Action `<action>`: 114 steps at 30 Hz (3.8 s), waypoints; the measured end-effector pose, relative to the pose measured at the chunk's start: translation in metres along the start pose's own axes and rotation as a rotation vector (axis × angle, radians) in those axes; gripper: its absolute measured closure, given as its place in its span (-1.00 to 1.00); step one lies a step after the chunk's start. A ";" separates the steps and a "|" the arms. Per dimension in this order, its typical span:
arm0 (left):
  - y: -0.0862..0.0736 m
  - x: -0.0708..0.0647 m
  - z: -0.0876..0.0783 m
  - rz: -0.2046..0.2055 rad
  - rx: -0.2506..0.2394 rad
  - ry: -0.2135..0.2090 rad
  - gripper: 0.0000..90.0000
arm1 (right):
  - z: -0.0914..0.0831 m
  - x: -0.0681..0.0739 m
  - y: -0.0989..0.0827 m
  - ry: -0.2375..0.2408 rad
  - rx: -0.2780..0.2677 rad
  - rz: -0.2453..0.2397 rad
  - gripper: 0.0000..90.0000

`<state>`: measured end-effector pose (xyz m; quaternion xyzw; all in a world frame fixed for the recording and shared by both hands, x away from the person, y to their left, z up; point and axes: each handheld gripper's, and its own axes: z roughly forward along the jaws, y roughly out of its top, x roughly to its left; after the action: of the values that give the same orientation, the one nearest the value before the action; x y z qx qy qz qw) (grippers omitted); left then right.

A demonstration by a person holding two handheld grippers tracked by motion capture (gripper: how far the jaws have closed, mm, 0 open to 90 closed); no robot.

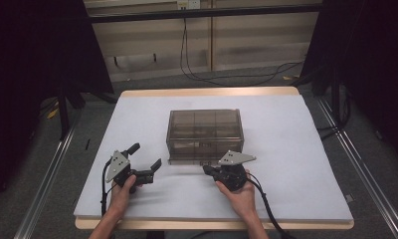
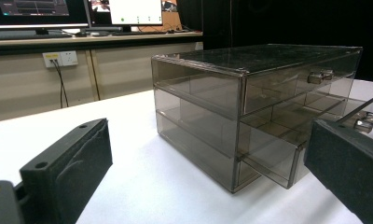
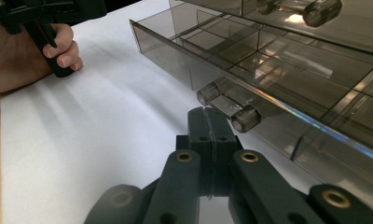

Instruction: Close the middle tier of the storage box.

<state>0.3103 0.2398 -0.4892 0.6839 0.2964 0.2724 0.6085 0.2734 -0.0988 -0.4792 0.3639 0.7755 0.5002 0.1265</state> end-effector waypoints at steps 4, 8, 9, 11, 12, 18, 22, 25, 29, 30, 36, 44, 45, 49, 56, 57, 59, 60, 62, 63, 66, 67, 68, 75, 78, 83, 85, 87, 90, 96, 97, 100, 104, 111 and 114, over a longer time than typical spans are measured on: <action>0.000 0.000 0.000 0.000 0.000 0.000 -0.98 | 0.000 -0.001 0.000 -0.004 0.001 -0.004 1.00; 0.000 0.000 0.000 0.000 0.000 0.000 -0.98 | 0.000 -0.001 0.000 -0.007 0.001 -0.007 1.00; 0.000 0.000 0.000 0.001 0.000 0.000 -0.98 | 0.000 -0.002 0.000 -0.007 -0.002 -0.007 1.00; 0.000 0.000 0.000 0.002 0.001 0.000 -0.98 | 0.000 -0.002 0.001 -0.012 -0.005 -0.006 1.00; 0.000 0.000 0.000 0.002 0.001 0.000 -0.98 | 0.000 -0.002 0.001 -0.012 -0.006 -0.005 1.00; 0.000 0.000 0.000 0.001 0.000 0.000 -0.98 | 0.000 -0.003 0.001 -0.018 -0.005 -0.009 1.00; 0.000 0.000 0.000 0.001 0.000 0.000 -0.98 | 0.000 -0.004 0.001 -0.021 -0.005 -0.008 1.00; 0.000 0.000 0.000 0.001 0.000 0.000 -0.98 | 0.000 -0.005 0.001 -0.023 -0.005 -0.007 1.00; 0.000 0.000 0.000 0.001 -0.001 -0.001 -0.98 | 0.002 -0.005 0.003 -0.023 -0.002 -0.011 1.00; 0.000 0.000 0.000 0.001 -0.001 0.000 -0.98 | 0.002 -0.005 0.004 -0.021 -0.005 -0.011 1.00; 0.000 0.000 0.000 0.000 -0.001 0.000 -0.98 | 0.003 -0.006 0.007 -0.016 -0.003 -0.016 1.00; 0.000 0.000 0.000 0.000 0.000 0.000 -0.98 | 0.005 -0.008 0.008 -0.014 -0.001 -0.016 1.00; 0.000 0.000 0.000 0.000 0.000 0.000 -0.98 | 0.006 -0.008 0.008 -0.016 -0.001 -0.014 1.00; 0.000 0.000 0.000 0.001 0.000 0.000 -0.98 | 0.006 -0.010 0.008 -0.020 0.001 -0.010 1.00; 0.000 0.000 0.000 0.000 0.000 0.000 -0.98 | 0.007 -0.010 0.010 -0.022 0.005 -0.016 1.00; 0.000 0.000 0.000 -0.001 0.000 0.000 -0.98 | 0.007 -0.011 0.010 -0.021 0.005 -0.016 1.00; 0.000 0.000 0.000 0.000 0.000 0.000 -0.98 | 0.008 -0.011 0.011 -0.023 0.002 -0.012 1.00; 0.000 0.000 0.000 0.000 -0.001 0.000 -0.98 | 0.008 -0.011 0.010 -0.023 0.001 -0.013 1.00; 0.000 0.000 0.000 0.000 0.000 0.000 -0.98 | 0.009 -0.011 0.010 -0.023 0.003 -0.013 1.00; 0.000 0.000 0.000 -0.003 -0.001 0.000 -0.98 | 0.009 -0.011 0.010 -0.023 0.004 -0.013 1.00; 0.000 0.000 0.000 0.000 -0.001 0.000 -0.98 | 0.009 -0.012 0.011 -0.027 0.005 -0.015 1.00; 0.000 0.000 0.000 0.000 0.000 0.000 -0.98 | 0.010 -0.012 0.011 -0.025 0.006 -0.015 1.00; 0.000 0.000 0.000 0.000 0.000 0.000 -0.98 | 0.010 -0.012 0.011 -0.025 0.005 -0.011 1.00; 0.000 0.000 0.000 0.002 0.000 0.000 -0.98 | 0.010 -0.014 0.012 -0.026 -0.002 -0.007 1.00; 0.000 0.000 0.000 0.000 0.000 0.000 -0.98 | 0.011 -0.014 0.012 -0.029 0.000 -0.010 1.00; 0.000 0.000 0.000 0.000 0.000 0.000 -0.98 | 0.011 -0.014 0.013 -0.027 0.002 -0.013 1.00; 0.000 0.000 0.000 -0.002 -0.002 -0.001 -0.98 | 0.012 -0.015 0.013 -0.026 0.001 -0.008 1.00; 0.000 0.000 0.000 -0.003 -0.001 0.000 -0.98 | 0.012 -0.015 0.014 -0.026 0.001 -0.006 1.00; 0.000 0.000 0.000 0.000 0.000 0.000 -0.98 | 0.013 -0.016 0.014 -0.026 0.000 -0.004 1.00; 0.000 0.000 0.000 -0.001 0.000 0.000 -0.98 | 0.014 -0.018 0.014 -0.025 0.003 -0.008 1.00; 0.000 0.000 0.000 0.000 0.000 0.000 -0.98 | 0.014 -0.018 0.014 -0.027 0.002 -0.005 1.00; 0.000 0.000 0.000 -0.003 0.000 -0.002 -0.98 | 0.015 -0.020 0.015 -0.029 0.000 0.000 1.00; 0.000 0.000 0.000 -0.005 -0.001 0.000 -0.98 | 0.016 -0.021 0.015 -0.028 0.000 0.002 1.00; 0.000 0.000 0.000 -0.001 0.000 0.000 -0.98 | 0.017 -0.022 0.016 -0.032 -0.002 0.004 1.00; 0.000 0.000 0.000 -0.007 -0.003 0.000 -0.98 | 0.018 -0.023 0.016 -0.034 -0.005 0.012 1.00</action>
<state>0.3101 0.2395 -0.4893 0.6821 0.2983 0.2706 0.6104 0.3067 -0.0988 -0.4773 0.3767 0.7697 0.4967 0.1377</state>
